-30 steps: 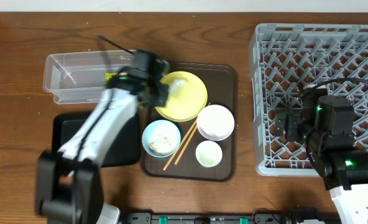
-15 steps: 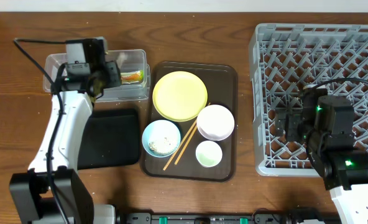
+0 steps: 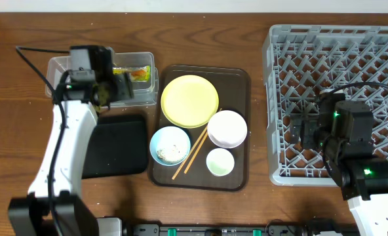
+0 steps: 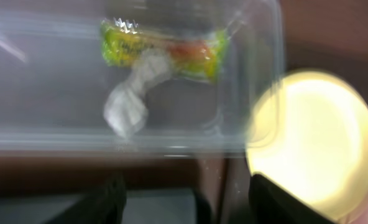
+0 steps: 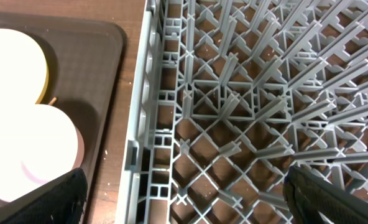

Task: Sort waste into correct bins and load items into the dishwasher rack
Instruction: 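Move the tissue with the left gripper and drop it into the clear bin, then grasp the rim of the blue rice bowl with the left gripper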

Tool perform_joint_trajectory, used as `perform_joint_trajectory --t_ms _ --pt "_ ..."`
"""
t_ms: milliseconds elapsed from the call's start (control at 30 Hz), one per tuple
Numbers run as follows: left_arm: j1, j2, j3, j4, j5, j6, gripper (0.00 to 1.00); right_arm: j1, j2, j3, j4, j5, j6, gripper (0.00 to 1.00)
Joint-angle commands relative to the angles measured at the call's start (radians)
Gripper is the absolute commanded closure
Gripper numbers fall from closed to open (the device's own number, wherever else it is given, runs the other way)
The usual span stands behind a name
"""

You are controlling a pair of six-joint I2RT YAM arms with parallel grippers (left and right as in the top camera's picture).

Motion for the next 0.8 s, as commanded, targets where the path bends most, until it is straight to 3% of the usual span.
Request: perform_joint_trajectory --t_ms 0,233,500,767 --pt "-0.076 -0.033 0.015 -0.098 0.016 -0.039 0.35 -0.01 -0.002 0.023 -0.001 -0.003 -0.001 0.01" --pt "-0.278 -0.023 -0.037 -0.234 0.016 -0.188 0.35 -0.01 -0.002 0.023 -0.001 -0.004 -0.001 0.01" --pt "-0.459 0.026 -0.1 -0.174 0.007 -0.342 0.35 -0.01 -0.002 0.023 -0.002 -0.004 0.0 0.01" --pt "-0.544 0.129 -0.109 -0.135 0.004 -0.357 0.4 -0.009 -0.002 0.023 -0.003 -0.004 0.0 0.01"
